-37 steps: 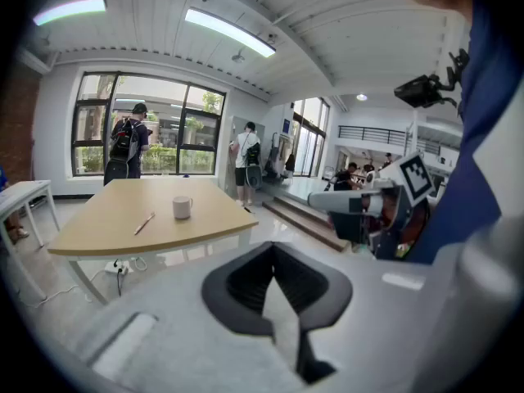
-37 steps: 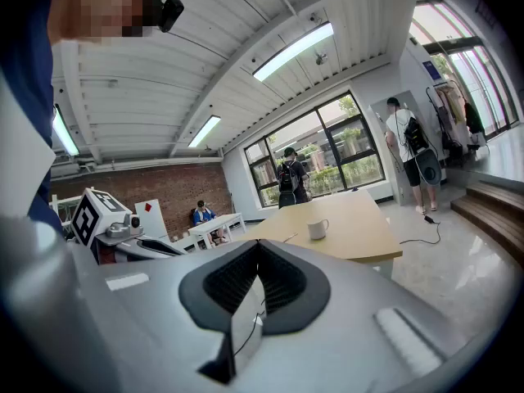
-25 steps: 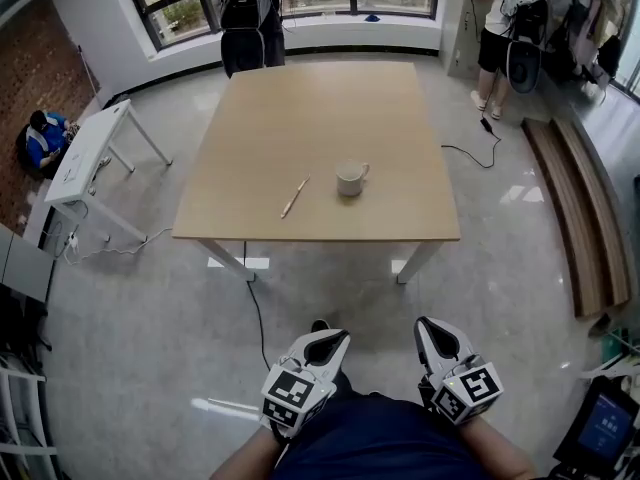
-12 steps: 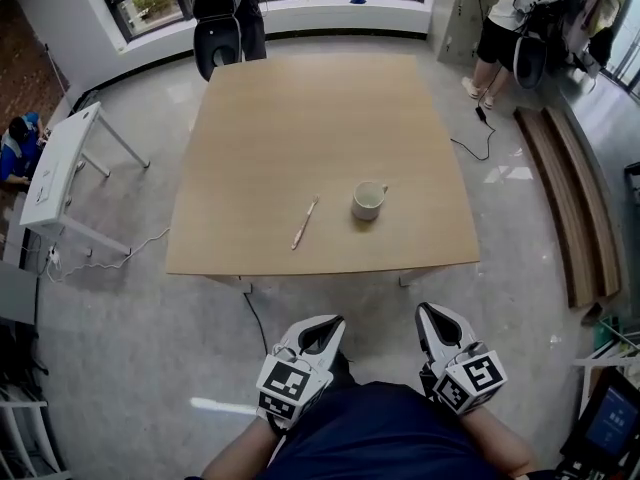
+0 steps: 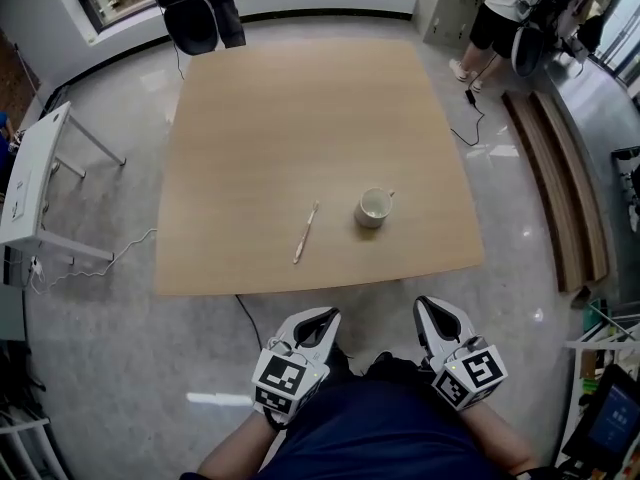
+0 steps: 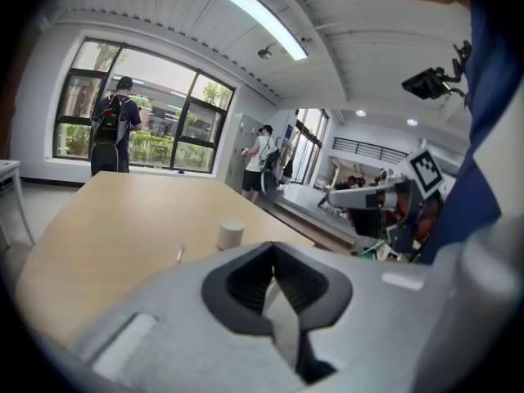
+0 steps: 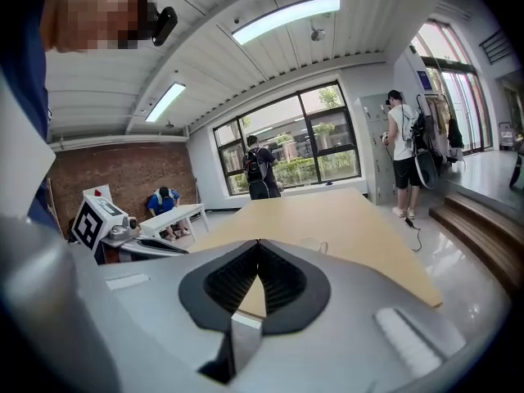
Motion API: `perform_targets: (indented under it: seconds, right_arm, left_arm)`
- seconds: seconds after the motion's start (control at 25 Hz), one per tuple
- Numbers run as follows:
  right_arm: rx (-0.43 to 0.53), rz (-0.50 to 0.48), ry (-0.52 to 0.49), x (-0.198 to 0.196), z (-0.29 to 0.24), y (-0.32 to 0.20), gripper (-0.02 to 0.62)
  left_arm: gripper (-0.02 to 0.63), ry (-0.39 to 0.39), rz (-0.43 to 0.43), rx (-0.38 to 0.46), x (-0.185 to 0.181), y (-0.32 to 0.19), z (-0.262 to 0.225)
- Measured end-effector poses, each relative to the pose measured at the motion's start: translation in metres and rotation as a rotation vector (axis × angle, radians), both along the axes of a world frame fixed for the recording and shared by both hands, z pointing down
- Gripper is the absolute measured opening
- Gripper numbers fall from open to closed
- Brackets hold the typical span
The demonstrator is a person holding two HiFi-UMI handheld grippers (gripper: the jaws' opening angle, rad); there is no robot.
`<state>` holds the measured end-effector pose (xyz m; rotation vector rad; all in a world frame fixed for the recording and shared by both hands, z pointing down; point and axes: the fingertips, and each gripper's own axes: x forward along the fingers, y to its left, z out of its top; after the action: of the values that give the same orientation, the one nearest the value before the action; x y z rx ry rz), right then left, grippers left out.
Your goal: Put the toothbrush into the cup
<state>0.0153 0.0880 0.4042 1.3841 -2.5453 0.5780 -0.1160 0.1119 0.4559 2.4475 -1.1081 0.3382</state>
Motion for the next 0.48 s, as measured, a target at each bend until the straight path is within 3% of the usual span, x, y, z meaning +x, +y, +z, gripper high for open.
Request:
perform_targets:
  seconds: [0.12, 0.48]
  right_arm:
    - [-0.011, 0.007, 0.008, -0.001, 0.004, -0.007, 0.011]
    - [-0.011, -0.038, -0.049, -0.007, 0.011, -0.054, 0.011]
  left_arm:
    - [0.008, -0.013, -0.019, -0.021, -0.005, -0.011, 0.011]
    - [0.048, -0.119, -0.216, 0.020, -0.046, -0.070, 0.016]
